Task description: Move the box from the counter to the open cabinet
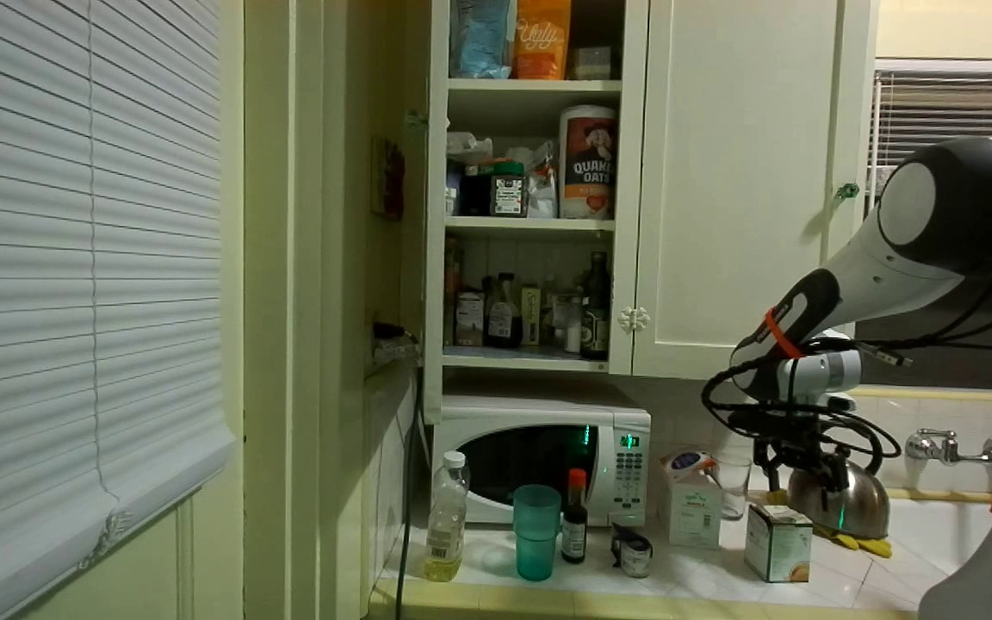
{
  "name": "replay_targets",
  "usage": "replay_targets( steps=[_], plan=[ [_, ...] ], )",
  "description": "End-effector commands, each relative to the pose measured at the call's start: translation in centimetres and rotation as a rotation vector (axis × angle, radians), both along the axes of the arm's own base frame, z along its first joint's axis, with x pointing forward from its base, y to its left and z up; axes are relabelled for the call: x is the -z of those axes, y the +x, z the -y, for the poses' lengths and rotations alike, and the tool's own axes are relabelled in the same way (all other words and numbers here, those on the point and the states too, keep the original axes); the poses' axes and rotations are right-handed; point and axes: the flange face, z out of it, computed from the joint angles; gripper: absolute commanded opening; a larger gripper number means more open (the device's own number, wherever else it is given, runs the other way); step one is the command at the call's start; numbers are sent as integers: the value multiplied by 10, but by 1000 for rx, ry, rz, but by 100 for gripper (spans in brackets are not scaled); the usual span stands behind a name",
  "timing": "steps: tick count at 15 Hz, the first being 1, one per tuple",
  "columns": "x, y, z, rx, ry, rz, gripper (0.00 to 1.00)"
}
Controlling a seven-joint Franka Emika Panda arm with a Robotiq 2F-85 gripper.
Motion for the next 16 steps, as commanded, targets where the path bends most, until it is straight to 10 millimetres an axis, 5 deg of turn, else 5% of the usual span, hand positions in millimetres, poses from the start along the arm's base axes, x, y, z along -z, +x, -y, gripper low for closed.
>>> replay_targets(
  steps=[1, 7, 16],
  plan=[
    [1, 3, 1, 25, -10, 22, 100],
    [16, 8, -3, 204, 77, 74, 100],
    [55, 10, 18, 291, 46, 131, 100]
  ],
)
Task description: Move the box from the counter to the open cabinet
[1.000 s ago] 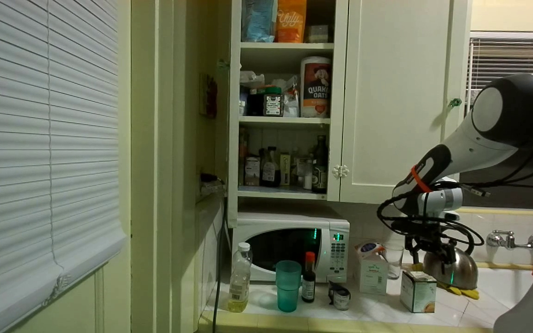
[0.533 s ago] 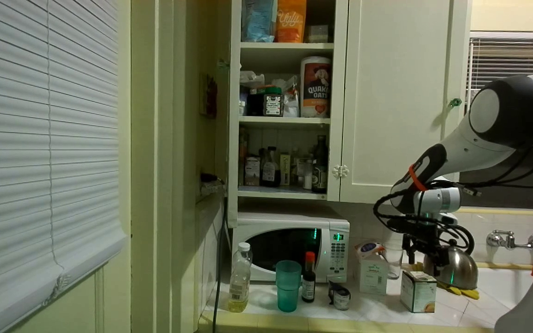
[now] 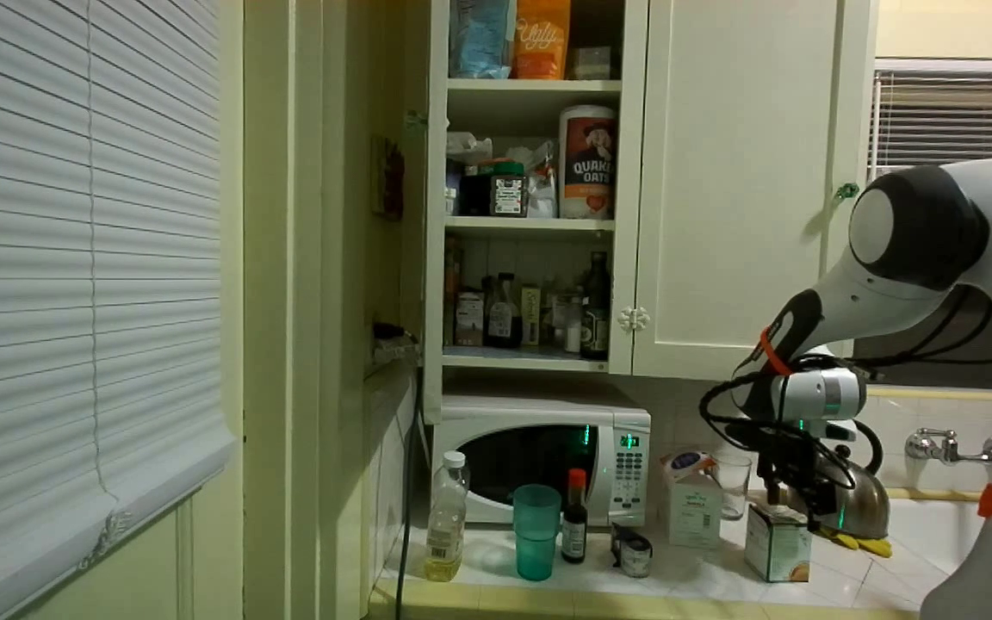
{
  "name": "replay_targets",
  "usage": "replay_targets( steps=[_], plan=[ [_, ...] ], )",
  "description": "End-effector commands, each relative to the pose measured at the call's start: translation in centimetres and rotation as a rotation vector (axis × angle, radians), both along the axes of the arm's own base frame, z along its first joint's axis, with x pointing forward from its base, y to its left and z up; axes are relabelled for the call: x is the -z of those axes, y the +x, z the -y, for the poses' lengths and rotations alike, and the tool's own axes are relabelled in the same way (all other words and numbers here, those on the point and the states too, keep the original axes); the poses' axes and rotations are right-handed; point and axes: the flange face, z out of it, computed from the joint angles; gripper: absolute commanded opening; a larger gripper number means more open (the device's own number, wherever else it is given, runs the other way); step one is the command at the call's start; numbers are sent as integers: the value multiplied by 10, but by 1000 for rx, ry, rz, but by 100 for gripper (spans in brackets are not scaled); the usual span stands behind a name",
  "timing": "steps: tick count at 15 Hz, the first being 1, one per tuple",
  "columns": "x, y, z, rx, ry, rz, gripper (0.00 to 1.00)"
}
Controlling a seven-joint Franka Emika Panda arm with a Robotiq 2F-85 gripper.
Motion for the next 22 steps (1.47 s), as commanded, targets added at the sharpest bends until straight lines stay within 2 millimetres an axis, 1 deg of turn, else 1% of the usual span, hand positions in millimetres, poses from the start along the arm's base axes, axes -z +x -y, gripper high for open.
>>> replay_targets(
  steps=[1, 3, 4, 5, 6, 9, 10, 12, 15, 16, 19, 20, 22],
  plan=[
    [15, 5, 1, 14, -11, 26, 100],
    [20, 7, 1, 6, -19, 27, 99],
    [21, 8, 0, 5, -22, 25, 74],
    [22, 8, 0, 5, -20, 25, 74],
    [23, 8, -1, 0, -21, 23, 68],
    [24, 7, -2, -4, -20, 19, 44],
    [22, 6, -3, -7, -23, 21, 38],
    [18, 4, -6, -17, -19, 19, 34],
    [3, -5, -21, -71, -12, 8, 21],
    [-3, -7, -26, -94, -18, 8, 20],
    [-22, -15, -43, -174, -31, 4, 11],
    [-29, -17, -50, -209, -41, 0, 6],
    [-47, -23, -65, -291, -58, -20, 2]
  ],
)
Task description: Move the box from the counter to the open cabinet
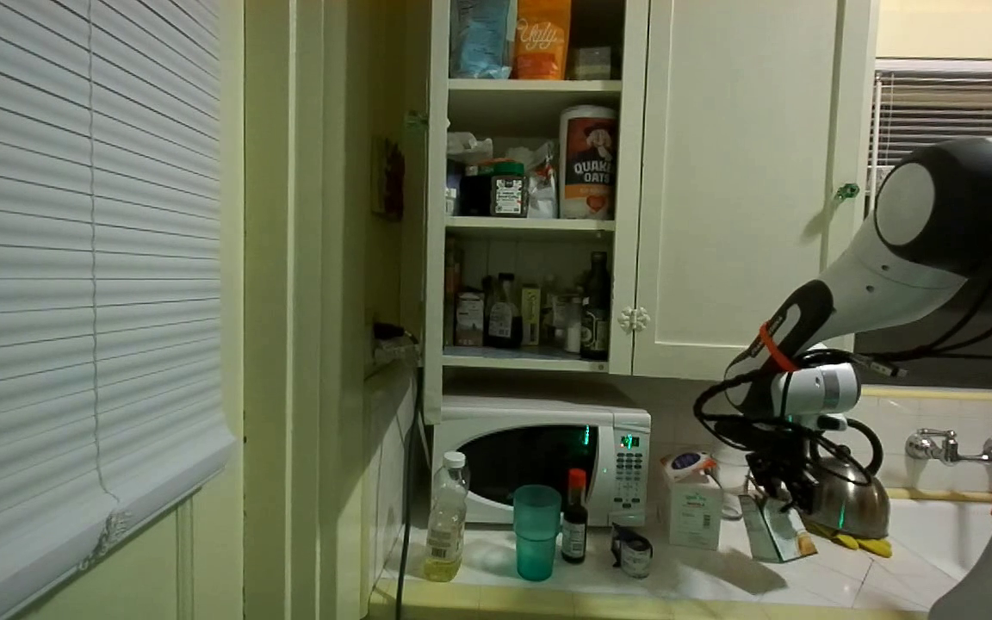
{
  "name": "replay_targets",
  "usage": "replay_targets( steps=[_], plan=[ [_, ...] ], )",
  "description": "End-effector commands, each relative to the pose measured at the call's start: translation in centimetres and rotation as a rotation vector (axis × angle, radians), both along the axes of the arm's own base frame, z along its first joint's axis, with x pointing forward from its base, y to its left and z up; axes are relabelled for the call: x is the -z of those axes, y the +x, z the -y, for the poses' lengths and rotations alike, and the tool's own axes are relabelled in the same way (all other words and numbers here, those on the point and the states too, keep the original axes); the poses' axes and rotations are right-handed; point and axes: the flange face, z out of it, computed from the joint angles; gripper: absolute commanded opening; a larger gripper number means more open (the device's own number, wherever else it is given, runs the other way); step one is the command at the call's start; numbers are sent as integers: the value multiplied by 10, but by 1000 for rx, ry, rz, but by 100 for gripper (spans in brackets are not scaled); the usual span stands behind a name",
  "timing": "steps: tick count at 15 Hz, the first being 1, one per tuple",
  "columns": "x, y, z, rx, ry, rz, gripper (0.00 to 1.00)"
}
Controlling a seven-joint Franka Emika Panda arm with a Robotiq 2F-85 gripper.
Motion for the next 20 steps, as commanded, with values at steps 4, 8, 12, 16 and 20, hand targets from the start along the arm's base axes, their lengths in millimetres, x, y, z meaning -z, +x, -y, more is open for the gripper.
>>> replay_targets(
  steps=[4, 8, 12, 16, 20],
  plan=[
    [-63, -27, -58, -256, -47, -56, 4],
    [-88, -28, -85, -371, -67, -64, 4],
    [-78, -30, -61, -292, -40, -27, 4],
    [-47, -45, -17, -123, 4, -2, 4],
    [-20, -46, 23, 13, -2, 91, 43]
  ],
)
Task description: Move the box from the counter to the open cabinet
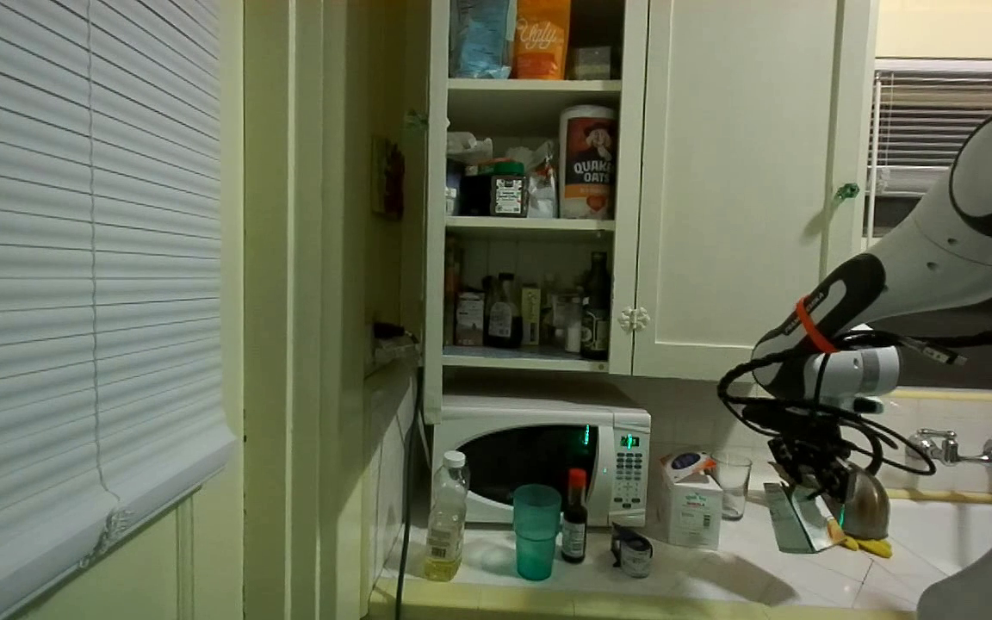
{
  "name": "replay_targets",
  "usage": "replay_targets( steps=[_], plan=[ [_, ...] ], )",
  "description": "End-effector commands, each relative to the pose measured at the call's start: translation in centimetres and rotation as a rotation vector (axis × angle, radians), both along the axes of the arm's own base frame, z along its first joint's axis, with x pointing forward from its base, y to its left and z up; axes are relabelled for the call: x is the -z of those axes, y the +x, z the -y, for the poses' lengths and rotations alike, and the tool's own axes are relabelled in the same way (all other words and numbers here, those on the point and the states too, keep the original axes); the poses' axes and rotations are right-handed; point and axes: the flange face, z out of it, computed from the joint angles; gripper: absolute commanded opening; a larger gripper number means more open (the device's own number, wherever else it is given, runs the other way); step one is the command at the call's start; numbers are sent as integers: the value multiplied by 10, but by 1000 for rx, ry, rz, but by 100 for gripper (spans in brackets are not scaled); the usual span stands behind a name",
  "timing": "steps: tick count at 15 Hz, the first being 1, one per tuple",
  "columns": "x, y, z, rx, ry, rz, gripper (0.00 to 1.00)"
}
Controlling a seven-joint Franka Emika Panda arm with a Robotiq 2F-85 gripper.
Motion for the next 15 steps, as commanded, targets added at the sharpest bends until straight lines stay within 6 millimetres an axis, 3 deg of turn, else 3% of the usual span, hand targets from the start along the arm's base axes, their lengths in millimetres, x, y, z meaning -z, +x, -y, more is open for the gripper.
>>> replay_targets(
  steps=[1, 2, 3, 4, 5, 8, 13, 15],
  plan=[
    [23, 7, 27, 108, -7, 95, 6],
    [28, 13, 33, 118, -24, 129, 6],
    [32, 18, 37, 125, -40, 155, 25],
    [37, 24, 39, 130, -58, 178, 28],
    [41, 29, 40, 132, -75, 198, 48],
    [52, 39, 40, 138, -102, 225, 58],
    [54, 44, 37, 129, -84, 206, 98],
    [51, 42, 38, 123, -80, 189, 100]
  ],
)
